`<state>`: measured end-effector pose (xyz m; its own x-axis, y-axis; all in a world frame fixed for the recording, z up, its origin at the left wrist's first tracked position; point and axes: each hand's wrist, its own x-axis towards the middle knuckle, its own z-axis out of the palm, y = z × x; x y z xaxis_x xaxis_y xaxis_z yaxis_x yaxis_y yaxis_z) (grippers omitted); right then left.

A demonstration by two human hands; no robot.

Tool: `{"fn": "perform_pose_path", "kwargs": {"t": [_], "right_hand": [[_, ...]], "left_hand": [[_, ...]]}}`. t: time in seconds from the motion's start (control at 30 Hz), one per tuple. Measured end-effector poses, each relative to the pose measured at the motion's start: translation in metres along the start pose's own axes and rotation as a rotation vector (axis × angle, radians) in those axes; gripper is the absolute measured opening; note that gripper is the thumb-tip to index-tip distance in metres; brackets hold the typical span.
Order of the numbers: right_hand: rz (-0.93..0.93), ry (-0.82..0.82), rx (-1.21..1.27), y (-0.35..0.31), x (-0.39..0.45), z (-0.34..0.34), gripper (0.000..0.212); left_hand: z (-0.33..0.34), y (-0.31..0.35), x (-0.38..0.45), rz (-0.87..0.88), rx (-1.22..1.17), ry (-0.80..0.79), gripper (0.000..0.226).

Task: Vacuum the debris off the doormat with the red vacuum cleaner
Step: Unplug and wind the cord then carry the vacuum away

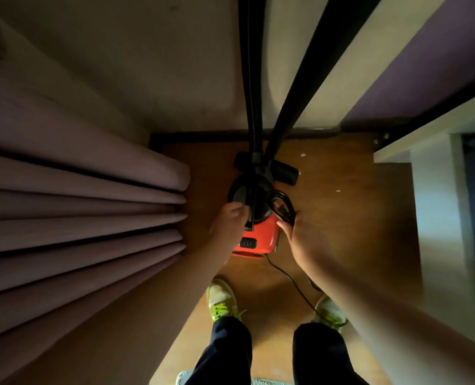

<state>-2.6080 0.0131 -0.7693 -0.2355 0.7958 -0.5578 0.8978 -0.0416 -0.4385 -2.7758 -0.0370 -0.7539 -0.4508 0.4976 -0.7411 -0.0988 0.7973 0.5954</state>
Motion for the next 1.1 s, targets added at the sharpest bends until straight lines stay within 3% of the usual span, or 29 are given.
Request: {"fn": "perform_pose_path", "kwargs": {"t": [0.07, 0.17, 0.27, 0.4, 0.6, 0.77, 0.83, 0.93, 1.1], "right_hand": [[-0.033, 0.045, -0.1, 0.014, 0.014, 0.015, 0.055], [-0.202, 0.165, -0.289, 0.024, 0.029, 0.029, 0.047], [-0.279, 0.051, -0.424, 0.026, 0.043, 0.035, 0.047], [-0.347, 0.035, -0.528, 0.026, 0.058, 0.048, 0.043], [-0.334, -0.077, -0.555, 0.002, 0.076, 0.05, 0.042], [-0.372, -0.06, -0.697, -0.036, 0.087, 0.072, 0.032], [-0.368, -0.018, -0.642, -0.038, 0.088, 0.078, 0.042], [-0.304, -0.166, -0.395, -0.036, 0.084, 0.084, 0.061], [-0.269, -0.282, -0.044, -0.039, 0.089, 0.065, 0.041]], "left_hand": [[-0.01, -0.016, 0.014, -0.005, 0.133, 0.098, 0.028], [-0.011, -0.029, 0.035, -0.008, 0.235, 0.095, 0.031], [-0.004, -0.035, 0.051, 0.043, 0.263, 0.038, 0.034], [0.008, -0.042, 0.056, 0.15, 0.359, -0.03, 0.038], [0.002, -0.047, 0.065, 0.26, 0.498, 0.011, 0.035], [-0.001, -0.049, 0.063, 0.383, 0.584, 0.012, 0.038], [-0.002, -0.053, 0.065, 0.437, 0.629, 0.031, 0.039], [-0.006, -0.06, 0.069, 0.469, 0.672, 0.053, 0.042], [-0.007, -0.068, 0.067, 0.385, 0.552, 0.01, 0.045]]}}
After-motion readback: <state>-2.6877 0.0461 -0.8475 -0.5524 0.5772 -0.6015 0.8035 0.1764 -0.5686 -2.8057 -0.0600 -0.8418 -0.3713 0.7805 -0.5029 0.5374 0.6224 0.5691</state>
